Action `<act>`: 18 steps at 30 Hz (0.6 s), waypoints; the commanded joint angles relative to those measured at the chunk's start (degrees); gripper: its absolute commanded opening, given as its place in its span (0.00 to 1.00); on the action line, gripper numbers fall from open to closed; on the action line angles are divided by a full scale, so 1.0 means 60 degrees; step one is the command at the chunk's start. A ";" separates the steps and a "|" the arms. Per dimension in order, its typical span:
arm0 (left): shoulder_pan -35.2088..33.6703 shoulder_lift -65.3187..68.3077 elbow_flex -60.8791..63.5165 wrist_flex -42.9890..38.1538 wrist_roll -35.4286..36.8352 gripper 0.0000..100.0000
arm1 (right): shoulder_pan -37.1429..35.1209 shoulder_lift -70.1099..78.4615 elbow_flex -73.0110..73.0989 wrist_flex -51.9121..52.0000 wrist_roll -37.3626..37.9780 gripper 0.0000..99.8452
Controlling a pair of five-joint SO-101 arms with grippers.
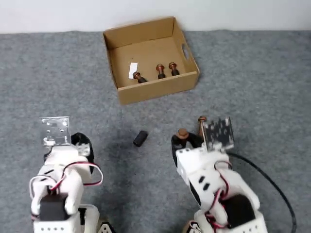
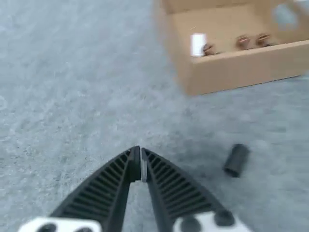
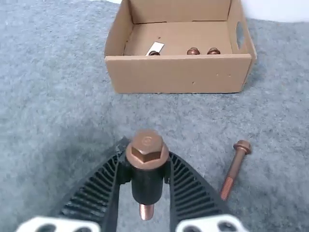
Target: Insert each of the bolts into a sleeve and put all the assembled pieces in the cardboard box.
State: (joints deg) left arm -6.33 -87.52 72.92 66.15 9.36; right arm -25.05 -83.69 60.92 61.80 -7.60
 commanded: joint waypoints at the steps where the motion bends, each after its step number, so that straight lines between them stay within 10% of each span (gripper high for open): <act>1: -0.0190 0.0103 0.1399 -0.1729 -0.0352 0.00 | 0.0110 0.2176 -0.1846 -0.0901 -0.0234 0.01; 7: -0.0190 0.0103 0.3436 -0.4205 -0.0366 0.00 | 0.0125 0.5634 -0.4440 -0.2791 -0.0176 0.01; 18: 0.0190 0.0132 0.3993 -0.4322 0.0864 0.01 | 0.1194 1.1875 -0.8747 -0.5751 -0.0176 0.01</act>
State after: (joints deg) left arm -5.80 -86.90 97.19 40.31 9.89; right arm -19.34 -19.69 17.58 31.56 -8.48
